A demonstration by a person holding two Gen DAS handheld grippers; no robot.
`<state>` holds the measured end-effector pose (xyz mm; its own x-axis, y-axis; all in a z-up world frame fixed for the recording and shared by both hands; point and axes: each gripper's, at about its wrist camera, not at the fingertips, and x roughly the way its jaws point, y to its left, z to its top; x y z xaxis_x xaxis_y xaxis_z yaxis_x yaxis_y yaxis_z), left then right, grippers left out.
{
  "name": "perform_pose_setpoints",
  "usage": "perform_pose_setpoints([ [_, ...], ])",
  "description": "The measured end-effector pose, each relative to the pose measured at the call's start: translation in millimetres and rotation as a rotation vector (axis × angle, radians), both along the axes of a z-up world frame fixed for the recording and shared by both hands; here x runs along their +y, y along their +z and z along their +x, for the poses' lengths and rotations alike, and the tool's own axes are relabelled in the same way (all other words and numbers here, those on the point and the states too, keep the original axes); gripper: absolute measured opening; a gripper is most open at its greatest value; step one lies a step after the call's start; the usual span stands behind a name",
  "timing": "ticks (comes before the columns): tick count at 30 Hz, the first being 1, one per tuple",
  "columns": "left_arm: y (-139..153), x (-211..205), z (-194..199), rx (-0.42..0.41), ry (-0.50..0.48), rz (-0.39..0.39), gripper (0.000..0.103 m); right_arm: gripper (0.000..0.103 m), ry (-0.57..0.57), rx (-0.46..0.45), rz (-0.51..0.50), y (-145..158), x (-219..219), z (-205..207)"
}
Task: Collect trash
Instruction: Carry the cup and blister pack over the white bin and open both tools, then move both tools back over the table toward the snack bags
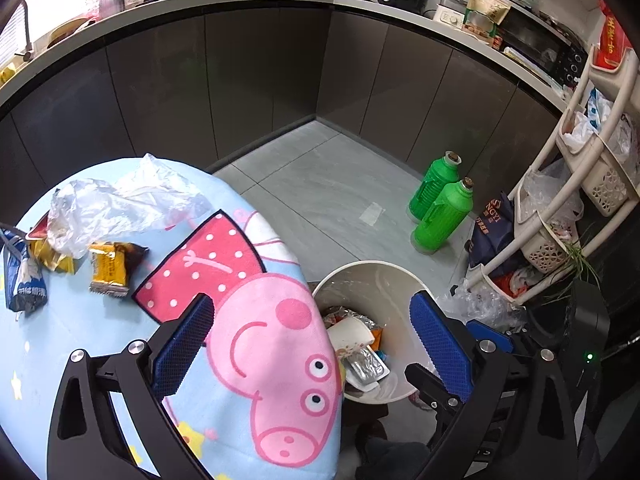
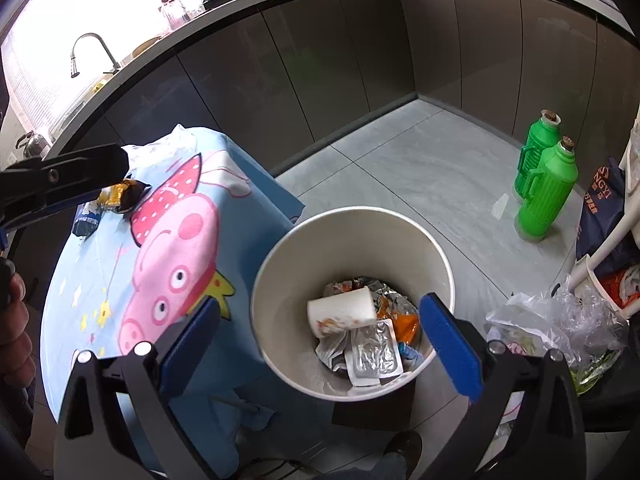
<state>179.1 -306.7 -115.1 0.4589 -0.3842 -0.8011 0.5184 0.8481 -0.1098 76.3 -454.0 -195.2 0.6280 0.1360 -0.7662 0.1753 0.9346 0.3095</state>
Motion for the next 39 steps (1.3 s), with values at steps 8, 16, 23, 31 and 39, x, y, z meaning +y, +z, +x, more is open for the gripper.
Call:
perform_pose_setpoints([
  [8, 22.3, 28.9, -11.0, -0.028, 0.034, -0.031, 0.095, 0.1, 0.02, -0.026, -0.007, 27.1, 17.8, -3.4],
  [16, 47.2, 79.4, -15.1, -0.058, 0.124, -0.047, 0.095, 0.1, 0.075, -0.061, -0.016, 58.1, 48.5, -0.5],
  [23, 51.9, 147.2, -4.8, -0.056, 0.254, -0.053, 0.095, 0.1, 0.175, -0.091, -0.02, 79.5, 94.5, 17.0],
  [31, 54.5, 219.6, 13.0, -0.088, 0.346, 0.011, 0.095, 0.1, 0.296, -0.111, -0.026, 94.5, 149.9, 54.8],
  [39, 48.0, 273.8, 32.3, -0.095, 0.416, 0.029, 0.095, 0.089, 0.354, -0.075, -0.024, 85.8, 199.4, 112.1],
])
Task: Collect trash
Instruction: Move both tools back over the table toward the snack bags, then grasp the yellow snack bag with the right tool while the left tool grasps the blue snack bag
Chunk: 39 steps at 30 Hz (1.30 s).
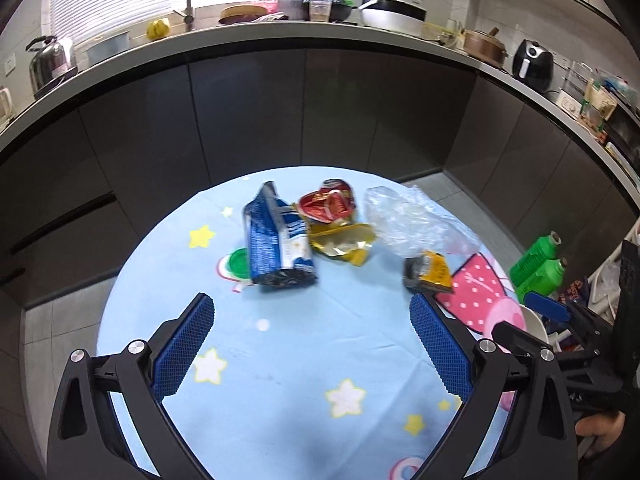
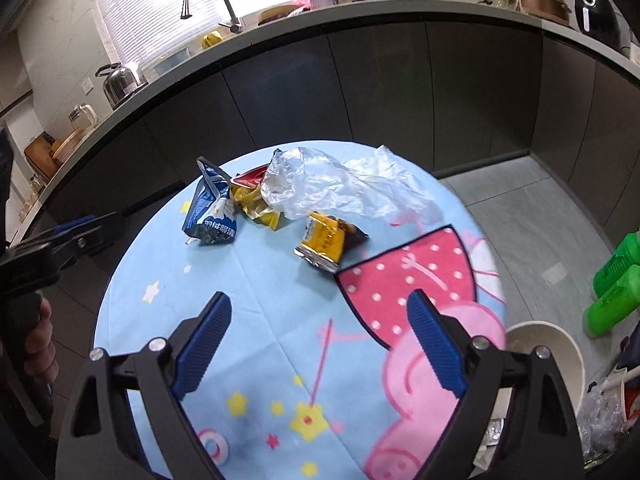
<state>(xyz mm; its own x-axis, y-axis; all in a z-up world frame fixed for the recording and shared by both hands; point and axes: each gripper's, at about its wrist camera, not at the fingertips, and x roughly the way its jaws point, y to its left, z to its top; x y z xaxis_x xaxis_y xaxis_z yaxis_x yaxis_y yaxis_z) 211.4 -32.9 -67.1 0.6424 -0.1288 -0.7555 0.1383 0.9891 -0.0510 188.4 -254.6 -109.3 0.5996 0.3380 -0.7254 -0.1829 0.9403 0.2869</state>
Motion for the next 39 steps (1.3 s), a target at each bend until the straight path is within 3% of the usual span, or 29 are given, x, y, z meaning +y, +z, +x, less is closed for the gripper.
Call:
perform_pose_setpoints([
  [8, -22.1, 38.6, 28.6, 0.053, 0.081, -0.032, 0.095, 0.079, -0.049, 0.071, -0.003, -30.3, 26.9, 49.7],
  [14, -40.2, 43.0, 53.3, 0.081, 0.095, -0.025, 0.095, 0.072, -0.08, 0.099, -0.006, -48.5, 33.0, 73.0],
  [16, -46.1, 40.7, 61.8, 0.09, 0.09, -0.027, 0.095, 0.063, -0.09, 0.108, -0.007, -54.3, 32.7, 78.0],
  [18, -51.4, 38.5, 69.7, 0.095, 0.091, -0.03, 0.095, 0.039, -0.094, 0.116, -0.002, -58.1, 31.9, 80.0],
  [27, -80.3, 23.9, 107.7, 0.148, 0.103, 0.014, 0.094, 0.039, -0.048, 0.092, 0.005, -51.5, 26.9, 34.8],
  [28, -81.9, 22.1, 109.7, 0.15, 0.102, 0.021, 0.091, 0.039, -0.048, 0.095, 0.014, -51.3, 25.1, 28.1],
  [30, -85.8, 16.5, 113.0, 0.164, 0.089, 0.041, 0.075, 0.039, -0.06, 0.101, 0.023, -50.7, 21.3, 16.0],
  [32, -93.2, 11.9, 115.5, 0.206, 0.049, 0.04, 0.037, 0.039, -0.075, 0.105, 0.036, -49.8, 16.8, 3.5],
  [33, -95.6, 11.4, 114.4, 0.222, 0.039, 0.033, 0.032, 0.039, -0.079, 0.106, 0.044, -49.0, 15.4, -1.8],
  [34, -95.5, 11.8, 112.2, 0.224, 0.035, 0.029, 0.008, 0.039, -0.082, 0.108, 0.055, -48.2, 13.7, -7.3],
  [35, -95.5, 13.3, 108.6, 0.241, 0.02, 0.003, 0.0, 0.039, -0.084, 0.109, 0.06, -47.6, 12.4, -10.8],
  [39, -83.9, 22.5, 82.8, 0.231, -0.005, -0.08, 0.0, 0.039, -0.082, 0.1, 0.077, -40.2, 11.2, -26.8],
])
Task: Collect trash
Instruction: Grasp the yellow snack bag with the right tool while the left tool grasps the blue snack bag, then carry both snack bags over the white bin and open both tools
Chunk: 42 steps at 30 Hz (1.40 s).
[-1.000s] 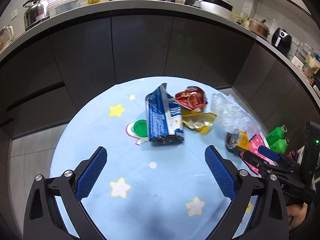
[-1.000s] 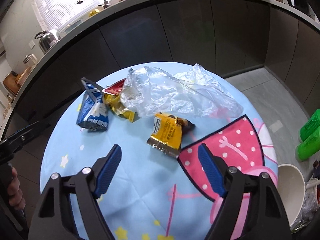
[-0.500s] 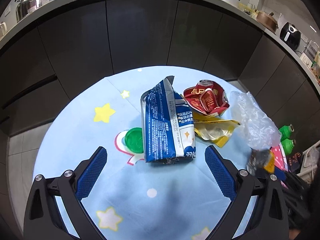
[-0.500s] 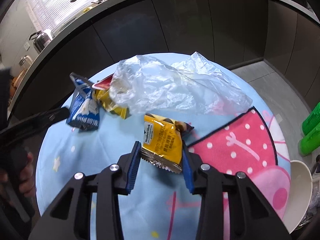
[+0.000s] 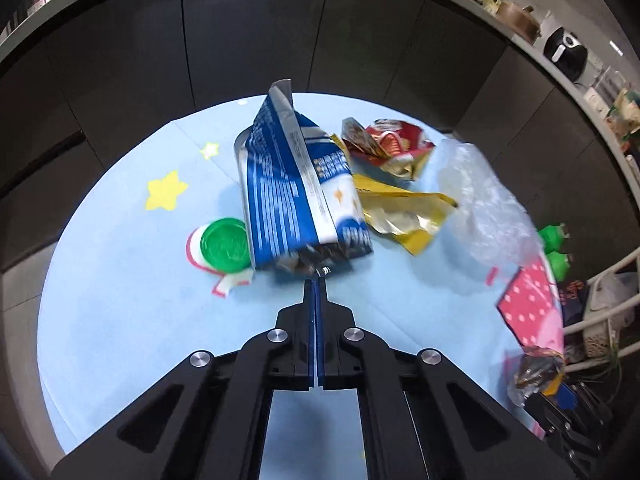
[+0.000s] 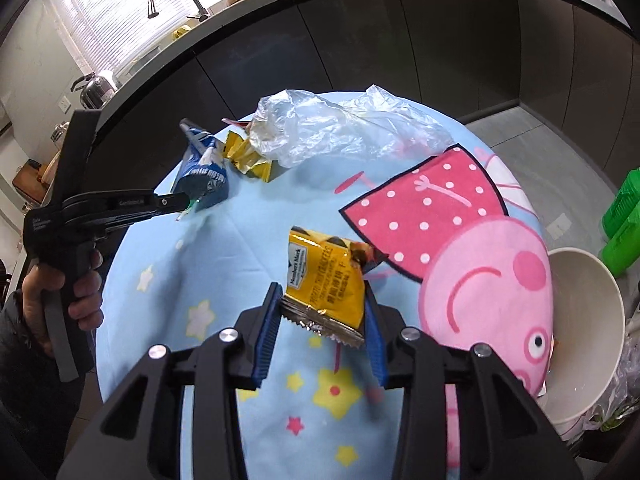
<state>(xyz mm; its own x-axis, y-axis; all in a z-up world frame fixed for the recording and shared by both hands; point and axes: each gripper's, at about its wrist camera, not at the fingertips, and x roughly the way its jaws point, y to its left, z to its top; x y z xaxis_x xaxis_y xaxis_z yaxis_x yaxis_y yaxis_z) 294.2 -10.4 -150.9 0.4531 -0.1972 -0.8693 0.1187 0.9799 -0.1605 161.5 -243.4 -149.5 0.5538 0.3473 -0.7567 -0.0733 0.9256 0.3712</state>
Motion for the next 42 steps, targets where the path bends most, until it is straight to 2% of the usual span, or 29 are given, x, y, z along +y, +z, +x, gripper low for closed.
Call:
perform_pose_setpoints([
  [2, 7.4, 4.8, -16.2, -0.011, -0.014, -0.038, 0.0, 0.039, 0.004, -0.006, 0.003, 4.4, 1.1, -6.3],
  [6, 21.4, 7.2, -37.2, -0.059, -0.027, -0.016, 0.001, 0.039, 0.006, -0.027, 0.01, 14.3, 2.0, -16.7],
  [7, 24.6, 6.0, -38.0, -0.068, -0.028, -0.005, 0.003, 0.039, 0.004, -0.03, 0.011, 16.0, 1.9, -18.2],
  [9, 30.4, 0.6, -32.8, -0.081, -0.013, 0.008, 0.036, 0.039, 0.006, -0.038, 0.015, 19.9, 3.1, -21.8],
  [10, 32.9, -1.0, -28.4, -0.098, 0.006, 0.016, 0.067, 0.039, 0.008, -0.041, 0.014, 21.4, 4.0, -22.7],
  [11, 36.3, -4.4, -21.1, -0.12, 0.026, 0.029, 0.075, 0.039, 0.011, -0.043, 0.013, 22.4, 4.3, -23.6],
  [12, 39.1, -4.2, -16.0, -0.137, 0.033, 0.037, 0.075, 0.039, 0.013, -0.046, 0.012, 23.7, 4.9, -24.9],
  [16, 38.2, -7.6, 20.7, -0.101, 0.031, 0.028, 0.081, 0.039, 0.016, -0.044, 0.004, 24.1, 5.0, -22.7],
  [18, 30.7, -12.1, 38.7, -0.086, 0.033, 0.058, 0.084, 0.039, 0.017, -0.04, 0.004, 22.3, 5.0, -19.8],
  [22, 9.3, -17.6, 64.4, -0.047, 0.04, 0.121, 0.084, 0.039, 0.023, -0.024, 0.006, 15.6, 5.0, -11.4],
  [23, 4.0, -18.3, 69.6, -0.038, 0.042, 0.137, 0.081, 0.039, 0.025, -0.022, 0.005, 14.6, 5.2, -10.2],
  [24, -0.4, -18.0, 73.4, -0.024, 0.043, 0.144, 0.075, 0.039, 0.028, -0.019, 0.005, 13.5, 5.6, -8.4],
  [25, -4.8, -16.9, 76.7, -0.002, 0.034, 0.125, 0.056, 0.039, 0.03, -0.017, 0.004, 12.6, 6.2, -6.7],
  [27, -4.4, -14.6, 76.3, -0.002, 0.027, 0.093, 0.045, 0.039, 0.031, -0.015, 0.007, 11.3, 5.9, -4.6],
  [28, -2.1, -14.6, 74.8, -0.006, 0.013, 0.089, 0.029, 0.039, 0.03, -0.015, 0.009, 11.0, 5.3, -4.1],
  [31, 9.9, -12.8, 63.2, -0.023, -0.018, 0.072, 0.015, 0.039, 0.028, -0.016, 0.018, 11.6, 4.3, -4.2],
  [34, 22.9, -10.0, 46.0, -0.039, -0.042, 0.04, 0.01, 0.039, 0.028, -0.022, 0.026, 13.8, 4.6, -8.1],
  [42, 68.7, -8.4, -30.5, -0.119, -0.107, -0.031, 0.01, 0.039, 0.038, -0.075, 0.043, 38.9, 3.2, -33.2],
])
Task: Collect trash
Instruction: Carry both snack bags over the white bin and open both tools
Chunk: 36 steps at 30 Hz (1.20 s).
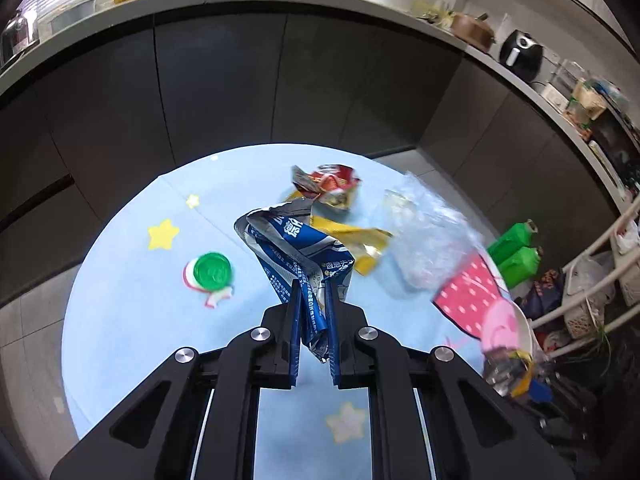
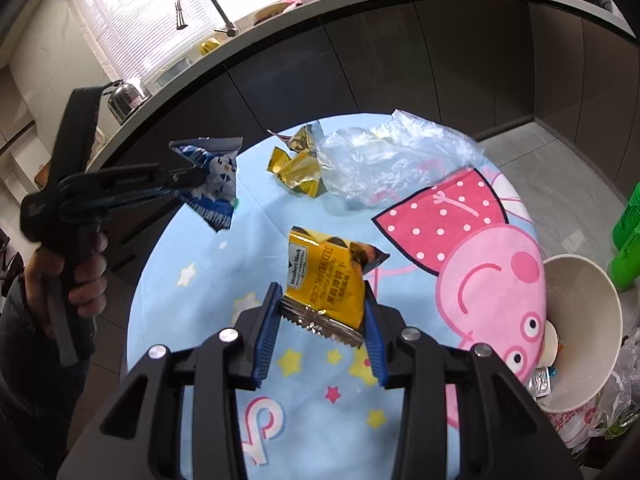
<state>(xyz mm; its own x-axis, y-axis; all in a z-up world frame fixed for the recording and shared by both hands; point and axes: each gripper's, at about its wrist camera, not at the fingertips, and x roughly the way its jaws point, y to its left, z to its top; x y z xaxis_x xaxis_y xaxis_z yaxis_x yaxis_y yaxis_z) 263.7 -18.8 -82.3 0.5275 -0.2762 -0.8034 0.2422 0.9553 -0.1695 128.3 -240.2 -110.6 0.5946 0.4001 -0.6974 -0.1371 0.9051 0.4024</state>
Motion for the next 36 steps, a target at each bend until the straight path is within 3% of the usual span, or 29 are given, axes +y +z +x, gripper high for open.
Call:
perform_pose_setpoints([
  [8, 28.0, -35.0, -83.0, -0.054, -0.1, -0.022, 0.01, 0.039, -0.023, -0.073, 0.008, 31.7, -13.4, -35.7],
  [16, 40.8, -89.0, -131.5, -0.097, -0.206, -0.039, 0.01, 0.039, -0.101, -0.103, 0.007, 44.4, -47.2, -69.3],
  [25, 43.6, -150.0, -147.8, -0.101, -0.324, -0.048, 0.01, 0.039, -0.221, -0.092, -0.017, 36.1, -100.2, -95.3],
  [36, 39.3, -207.8, -140.9, -0.087, -0.401, -0.061, 0.01, 0.039, -0.318, -0.042, 0.0, 8.6, -146.2, -106.8],
])
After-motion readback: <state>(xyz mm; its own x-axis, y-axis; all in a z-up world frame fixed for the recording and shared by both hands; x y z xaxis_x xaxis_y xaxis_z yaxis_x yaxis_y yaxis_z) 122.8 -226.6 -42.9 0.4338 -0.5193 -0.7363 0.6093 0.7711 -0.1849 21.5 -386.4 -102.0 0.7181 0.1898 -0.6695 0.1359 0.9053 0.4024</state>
